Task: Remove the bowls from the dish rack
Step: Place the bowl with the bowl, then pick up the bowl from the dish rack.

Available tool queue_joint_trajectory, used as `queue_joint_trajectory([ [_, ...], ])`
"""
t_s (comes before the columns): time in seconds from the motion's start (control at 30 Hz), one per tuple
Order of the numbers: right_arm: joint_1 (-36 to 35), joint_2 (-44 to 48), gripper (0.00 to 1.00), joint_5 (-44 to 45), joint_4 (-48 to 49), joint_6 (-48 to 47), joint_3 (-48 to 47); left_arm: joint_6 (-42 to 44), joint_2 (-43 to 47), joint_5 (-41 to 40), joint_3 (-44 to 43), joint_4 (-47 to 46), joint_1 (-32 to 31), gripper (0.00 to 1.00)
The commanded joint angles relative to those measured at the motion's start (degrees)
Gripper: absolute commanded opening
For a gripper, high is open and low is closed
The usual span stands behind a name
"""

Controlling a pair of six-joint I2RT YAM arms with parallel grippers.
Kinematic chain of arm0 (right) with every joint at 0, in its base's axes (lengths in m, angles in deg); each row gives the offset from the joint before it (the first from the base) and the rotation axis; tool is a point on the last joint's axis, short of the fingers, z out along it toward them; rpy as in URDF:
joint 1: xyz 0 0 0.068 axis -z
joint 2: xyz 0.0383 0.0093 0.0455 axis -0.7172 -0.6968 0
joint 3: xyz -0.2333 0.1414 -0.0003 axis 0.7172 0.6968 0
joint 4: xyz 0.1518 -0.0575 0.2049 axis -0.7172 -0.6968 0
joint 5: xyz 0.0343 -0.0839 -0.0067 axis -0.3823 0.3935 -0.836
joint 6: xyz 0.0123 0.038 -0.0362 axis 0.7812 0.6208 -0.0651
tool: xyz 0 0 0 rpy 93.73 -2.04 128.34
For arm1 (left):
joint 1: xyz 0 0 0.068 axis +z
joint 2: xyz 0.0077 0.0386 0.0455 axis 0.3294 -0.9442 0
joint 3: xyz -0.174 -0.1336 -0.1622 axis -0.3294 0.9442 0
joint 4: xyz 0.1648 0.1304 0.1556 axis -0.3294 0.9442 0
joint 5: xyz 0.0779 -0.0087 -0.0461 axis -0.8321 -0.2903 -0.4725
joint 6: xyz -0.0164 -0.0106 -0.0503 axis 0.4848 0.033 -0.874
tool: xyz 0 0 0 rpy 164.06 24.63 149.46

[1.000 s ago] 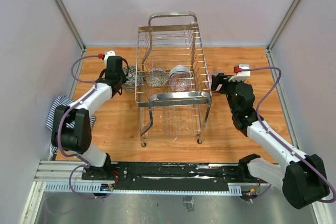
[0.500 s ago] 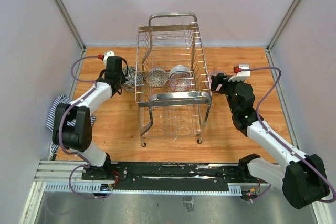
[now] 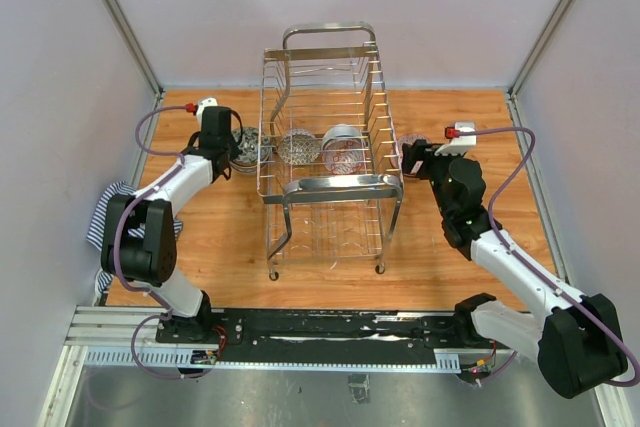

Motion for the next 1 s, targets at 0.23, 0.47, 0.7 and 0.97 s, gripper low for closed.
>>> queue_joint_trajectory([
  [0.23, 0.65, 0.93, 0.74, -0.8, 0.1, 1.02, -1.06, -1.0, 0.01, 1.03, -1.56, 0.36, 0.99, 0.43],
  [0.47, 0.66, 1.02, 0.74, -1.04, 0.1, 0.97, -1.08, -2.17, 3.33, -1.41, -0.64, 0.18, 1.28, 0.63],
  [0.7, 0.7, 1.37, 0.74, -1.11, -0.16, 0.66, -1.36, -1.27, 10.42, -1.72, 2.66, -3.64, 1.27, 0.66],
  [0.97, 0.71, 1.62, 0.74, -1.41, -0.42, 0.83, -1.73, 6.17, 18.48, 16.98, 11.11, -19.22, 1.26, 0.66],
])
